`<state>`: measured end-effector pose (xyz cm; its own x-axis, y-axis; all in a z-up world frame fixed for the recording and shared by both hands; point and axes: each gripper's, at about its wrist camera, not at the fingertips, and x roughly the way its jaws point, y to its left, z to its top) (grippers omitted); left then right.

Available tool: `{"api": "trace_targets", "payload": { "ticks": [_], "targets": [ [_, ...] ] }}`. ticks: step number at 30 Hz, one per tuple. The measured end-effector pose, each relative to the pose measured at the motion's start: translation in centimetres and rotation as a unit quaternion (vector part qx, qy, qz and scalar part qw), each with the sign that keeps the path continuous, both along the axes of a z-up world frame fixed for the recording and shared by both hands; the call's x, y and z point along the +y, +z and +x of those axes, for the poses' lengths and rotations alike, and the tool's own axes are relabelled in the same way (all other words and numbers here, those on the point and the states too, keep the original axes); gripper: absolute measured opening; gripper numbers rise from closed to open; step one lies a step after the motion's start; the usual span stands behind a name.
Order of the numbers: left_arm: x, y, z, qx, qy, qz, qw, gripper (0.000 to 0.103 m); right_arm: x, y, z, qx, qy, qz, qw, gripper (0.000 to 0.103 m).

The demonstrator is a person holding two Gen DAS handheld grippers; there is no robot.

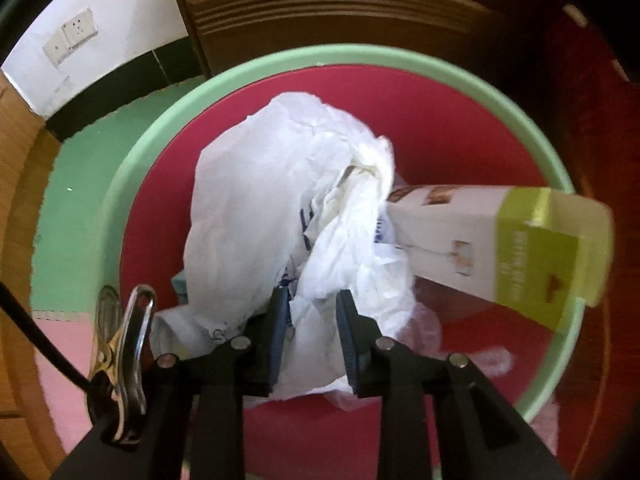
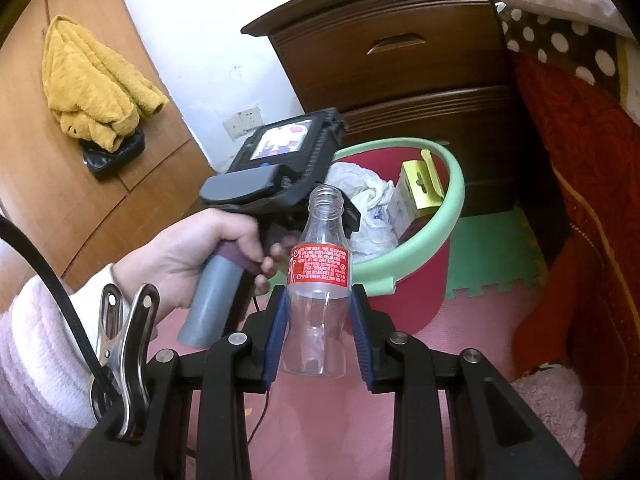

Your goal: Collect trash

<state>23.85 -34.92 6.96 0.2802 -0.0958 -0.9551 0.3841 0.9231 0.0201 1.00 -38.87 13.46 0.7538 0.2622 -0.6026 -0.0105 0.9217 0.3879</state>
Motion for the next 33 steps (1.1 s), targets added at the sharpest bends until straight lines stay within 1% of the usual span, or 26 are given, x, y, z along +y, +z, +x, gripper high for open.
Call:
{"api": "trace_targets", "payload": {
  "ticks": [3, 5, 6, 10, 14, 15, 18, 23, 25, 27, 29, 31, 33],
  "targets": [
    [0.8, 1.4, -1.0, -0.008, -0.006, -0.028, 0.9996, 0.030, 0.2, 0.3, 0.4, -0.008, -0.010, -0.016, 1.000, 0.032],
    [1.6, 2.2, -1.7, -0.014, -0.012, -0.036, 0.9992, 0.035, 0.2, 0.3, 0.8, -0.009, -0.016, -0.018, 1.000, 0.032],
    [1.9, 2.7, -2.0, -0.018, -0.012, -0.037, 0.9991, 0.039, 0.1, 0.2, 1.1, -0.008, -0.020, -0.016, 1.000, 0.032],
    [3.7, 4.4, -3.2, -0.040, -0.007, -0.056, 0.9976, 0.039, -0.1, -0.1, 2.7, -0.003, -0.029, -0.021, 0.999, 0.032],
    [5.9, 5.4, -3.9, -0.065, 0.003, -0.051, 0.9965, 0.039, -0.2, -0.6, 5.2, 0.001, -0.033, -0.028, 0.999, 0.032],
    [6.2, 5.5, -3.3, -0.068, 0.003, -0.054, 0.9963, 0.039, -0.3, -0.9, 5.8, 0.003, -0.033, -0.026, 0.999, 0.032],
    [7.6, 6.3, -3.5, -0.071, 0.001, -0.076, 0.9946, 0.039, -0.2, -1.8, 7.5, 0.009, -0.035, -0.018, 0.999, 0.032],
    [8.9, 7.4, -4.8, -0.092, 0.002, -0.084, 0.9923, 0.039, -0.2, -2.7, 9.3, 0.013, -0.043, -0.010, 0.999, 0.032],
    [8.2, 7.1, -4.3, -0.099, 0.007, -0.085, 0.9915, 0.039, -0.3, -2.9, 9.6, 0.011, -0.044, -0.006, 0.999, 0.032],
    [9.1, 7.4, -4.6, -0.106, 0.015, -0.084, 0.9907, 0.039, -0.5, -3.0, 9.5, 0.006, -0.042, -0.003, 0.999, 0.037],
    [10.0, 7.5, -5.0, -0.109, 0.024, -0.087, 0.9900, 0.039, -0.7, -3.0, 9.3, 0.001, -0.044, -0.006, 0.999, 0.048],
    [10.8, 7.5, -5.3, -0.110, 0.033, -0.088, 0.9894, 0.039, -0.9, -2.9, 9.2, -0.004, -0.054, -0.007, 0.998, 0.051],
    [11.3, 7.4, -5.8, -0.114, 0.039, -0.086, 0.9889, 0.039, -1.2, -2.8, 9.0, -0.005, -0.064, 0.004, 0.998, 0.051]
  ]
}}
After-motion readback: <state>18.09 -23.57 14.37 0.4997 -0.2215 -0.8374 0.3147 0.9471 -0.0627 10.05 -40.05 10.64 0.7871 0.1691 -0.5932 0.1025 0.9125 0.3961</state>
